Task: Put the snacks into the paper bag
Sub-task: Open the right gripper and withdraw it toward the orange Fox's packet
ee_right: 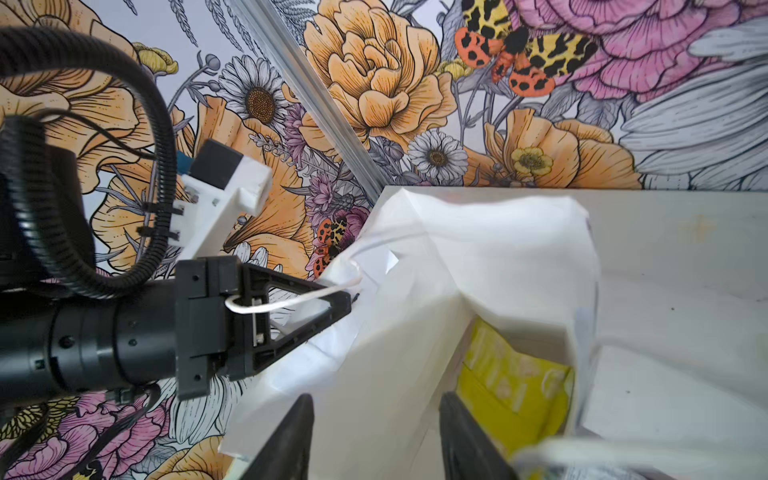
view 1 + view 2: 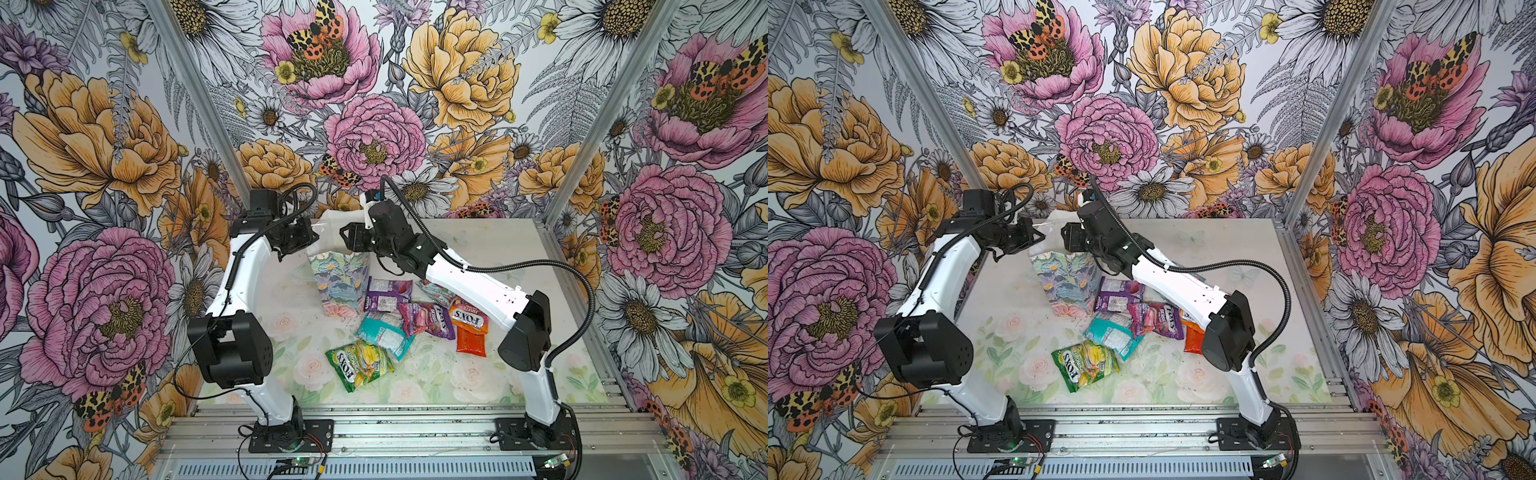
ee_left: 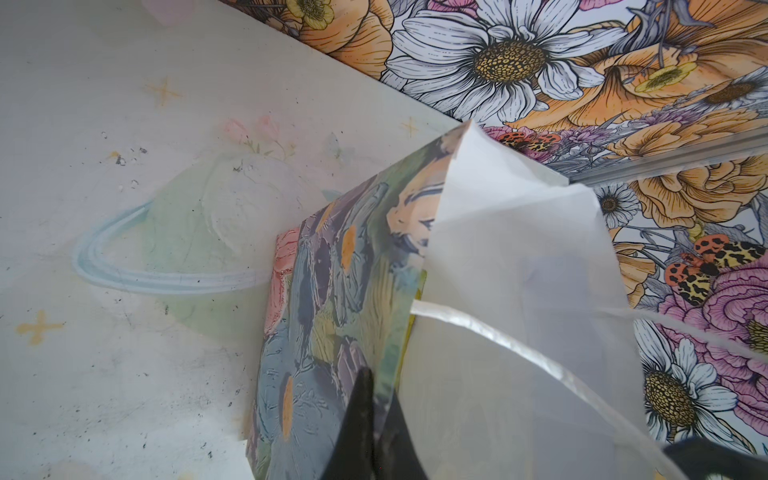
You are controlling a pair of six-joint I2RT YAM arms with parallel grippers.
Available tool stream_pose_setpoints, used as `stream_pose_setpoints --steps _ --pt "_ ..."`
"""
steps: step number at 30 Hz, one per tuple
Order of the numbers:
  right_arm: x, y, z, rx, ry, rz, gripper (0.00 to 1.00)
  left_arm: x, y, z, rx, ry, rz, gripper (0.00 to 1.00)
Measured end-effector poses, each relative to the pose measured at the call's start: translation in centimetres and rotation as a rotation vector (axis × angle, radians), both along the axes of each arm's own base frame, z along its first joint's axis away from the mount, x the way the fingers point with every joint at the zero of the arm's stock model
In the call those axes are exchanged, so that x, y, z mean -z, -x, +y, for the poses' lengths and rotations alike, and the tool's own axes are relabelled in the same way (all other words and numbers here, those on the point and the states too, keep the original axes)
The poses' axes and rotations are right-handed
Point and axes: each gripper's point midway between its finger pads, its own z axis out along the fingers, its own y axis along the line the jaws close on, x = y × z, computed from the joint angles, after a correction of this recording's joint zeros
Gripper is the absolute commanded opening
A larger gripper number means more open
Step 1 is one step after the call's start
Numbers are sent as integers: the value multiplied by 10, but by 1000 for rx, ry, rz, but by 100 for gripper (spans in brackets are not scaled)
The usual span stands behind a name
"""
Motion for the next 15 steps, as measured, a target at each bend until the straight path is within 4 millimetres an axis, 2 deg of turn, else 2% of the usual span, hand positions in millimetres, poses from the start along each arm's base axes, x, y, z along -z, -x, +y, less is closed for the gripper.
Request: stream_pose_setpoints --steps 10,15 --pt "-61 4 -21 -30 -17 -145 70 0 0 0 0 0 0 0" --pt "-103 20 -45 -36 -47 -219 72 0 0 1 -3 0 0 0"
